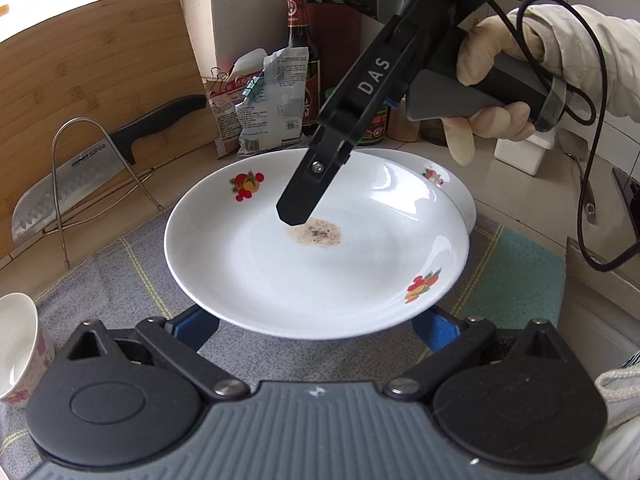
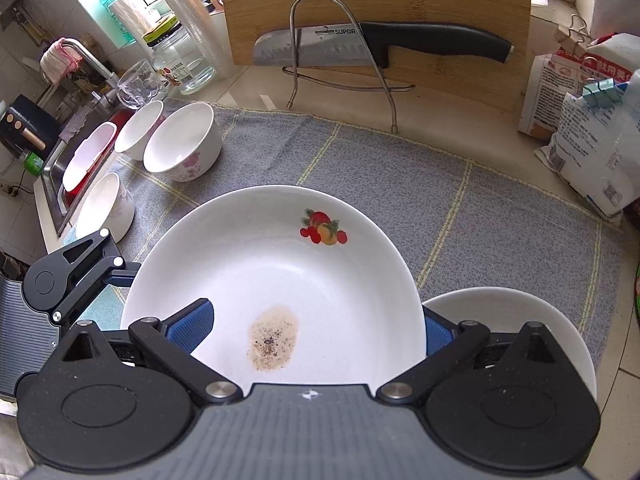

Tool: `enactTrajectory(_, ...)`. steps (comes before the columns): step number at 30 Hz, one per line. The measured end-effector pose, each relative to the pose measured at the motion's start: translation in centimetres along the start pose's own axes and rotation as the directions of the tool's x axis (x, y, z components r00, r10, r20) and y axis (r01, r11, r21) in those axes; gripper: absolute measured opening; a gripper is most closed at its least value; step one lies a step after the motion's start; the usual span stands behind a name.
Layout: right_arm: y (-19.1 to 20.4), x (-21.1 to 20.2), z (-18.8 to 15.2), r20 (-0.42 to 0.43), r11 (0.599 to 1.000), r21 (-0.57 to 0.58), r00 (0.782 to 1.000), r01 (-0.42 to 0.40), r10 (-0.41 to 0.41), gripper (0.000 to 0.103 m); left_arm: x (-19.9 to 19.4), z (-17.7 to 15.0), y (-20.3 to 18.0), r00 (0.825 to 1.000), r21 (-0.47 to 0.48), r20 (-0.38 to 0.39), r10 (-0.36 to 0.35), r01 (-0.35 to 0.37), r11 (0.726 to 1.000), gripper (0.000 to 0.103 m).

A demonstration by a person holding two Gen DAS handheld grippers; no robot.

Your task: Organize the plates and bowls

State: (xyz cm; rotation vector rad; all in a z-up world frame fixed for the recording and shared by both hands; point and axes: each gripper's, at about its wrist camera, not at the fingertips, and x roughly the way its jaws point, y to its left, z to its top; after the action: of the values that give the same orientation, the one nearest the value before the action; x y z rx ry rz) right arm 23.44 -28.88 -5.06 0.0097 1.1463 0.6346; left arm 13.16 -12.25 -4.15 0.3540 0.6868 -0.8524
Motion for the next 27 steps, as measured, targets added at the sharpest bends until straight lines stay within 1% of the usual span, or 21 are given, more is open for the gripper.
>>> enactTrajectory(7, -2.1, -1.4, -2.0, 0.024, 0.998, 0.064, 0.999, 0.027, -0.028, 0.103, 1.7, 1.1, -1.0, 0.999, 0.045, -0.013, -0.051, 0.051, 0.998, 0.101)
enactTrajectory(16, -5.2, -2.6, -4.6, 0.036, 0.988, 0.144, 0.998, 0.046, -0.051, 0.103, 4.5, 2.4, -2.1, 0.992, 0.09, -0.045, -0.114, 0.118, 0.989, 0.101)
enactTrajectory(22, -6.8, -2.8, -5.7, 0.038, 0.981, 0.185, 0.997, 0.054, -0.062, 0.103, 5.8, 2.8, -2.7, 0.989, 0.104, -0.063, -0.134, 0.14, 0.985, 0.101)
enactTrajectory(27, -7.7, -2.8, -6.3, 0.04, 0.977, 0.207, 0.997, 0.054, -0.063, 0.103, 6.3, 3.1, -2.8, 0.988, 0.115, -0.069, -0.138, 0.145, 0.983, 0.101)
